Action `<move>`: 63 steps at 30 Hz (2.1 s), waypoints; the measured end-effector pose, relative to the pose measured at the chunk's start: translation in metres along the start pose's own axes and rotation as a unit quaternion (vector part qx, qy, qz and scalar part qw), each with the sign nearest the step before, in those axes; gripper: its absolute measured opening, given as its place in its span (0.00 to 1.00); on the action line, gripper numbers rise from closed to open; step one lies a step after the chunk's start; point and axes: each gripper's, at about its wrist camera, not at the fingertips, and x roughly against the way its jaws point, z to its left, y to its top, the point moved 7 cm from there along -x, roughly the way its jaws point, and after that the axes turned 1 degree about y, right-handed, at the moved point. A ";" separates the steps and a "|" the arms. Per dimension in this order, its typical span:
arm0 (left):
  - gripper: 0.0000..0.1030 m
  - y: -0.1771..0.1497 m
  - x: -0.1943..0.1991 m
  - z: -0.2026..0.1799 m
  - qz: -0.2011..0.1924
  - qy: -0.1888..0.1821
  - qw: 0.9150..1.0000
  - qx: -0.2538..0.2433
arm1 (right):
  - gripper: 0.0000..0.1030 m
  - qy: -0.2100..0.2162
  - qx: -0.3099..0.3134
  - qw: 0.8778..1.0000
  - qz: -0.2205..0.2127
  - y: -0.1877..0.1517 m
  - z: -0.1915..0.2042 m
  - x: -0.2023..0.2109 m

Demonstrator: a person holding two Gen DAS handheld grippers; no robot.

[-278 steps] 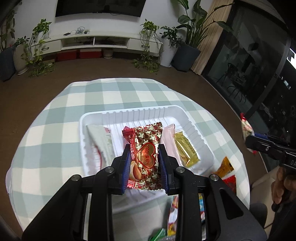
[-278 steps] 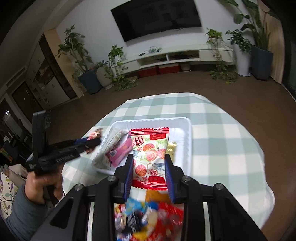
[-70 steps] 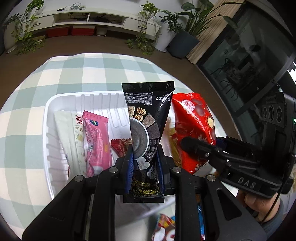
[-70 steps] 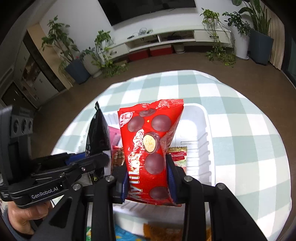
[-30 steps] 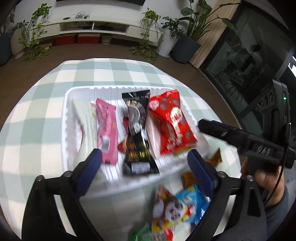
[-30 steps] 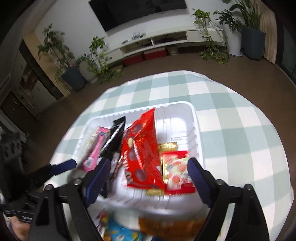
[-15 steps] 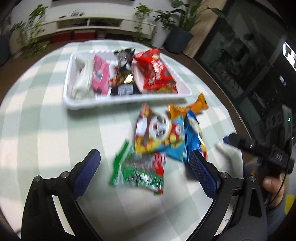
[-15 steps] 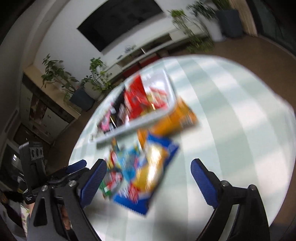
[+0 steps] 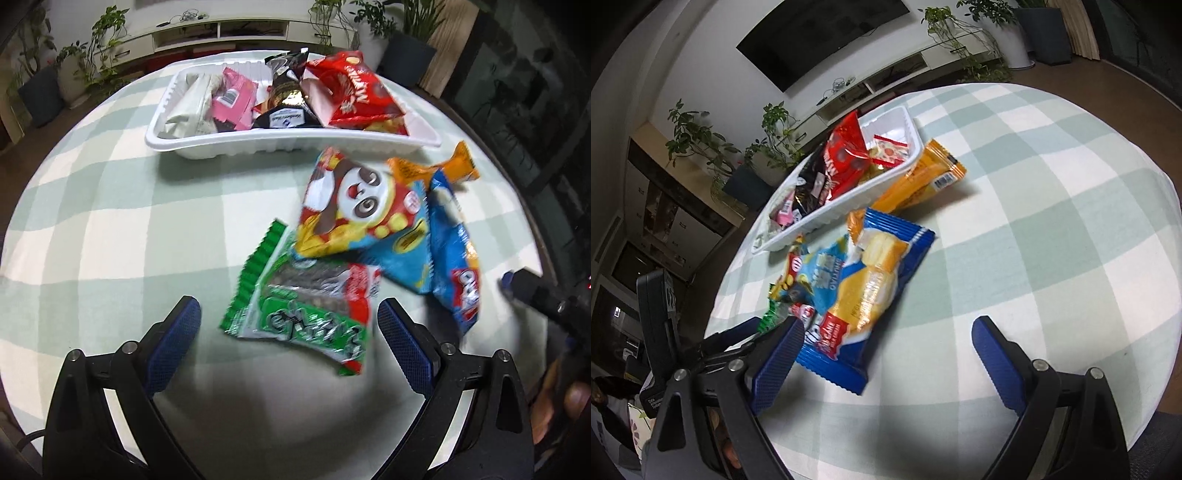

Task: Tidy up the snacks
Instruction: 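Withdraw both tools from the tray toward the remaining snacks, then grasp the green packet with the left tool while the right tool grasps the blue Tipo cake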

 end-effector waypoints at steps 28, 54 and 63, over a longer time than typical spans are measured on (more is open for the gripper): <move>0.94 0.017 0.000 0.029 0.008 0.061 0.998 -0.013 | 0.92 -0.017 0.028 0.999 0.004 -0.009 0.005 -0.005; 0.32 0.014 0.002 0.032 -0.004 0.003 1.000 -0.030 | 0.89 -0.024 0.048 0.998 0.012 -0.009 0.012 -0.010; 0.31 -0.016 0.019 0.032 -0.014 -0.027 0.999 -0.017 | 0.87 -0.030 0.069 0.997 0.026 0.003 0.041 -0.023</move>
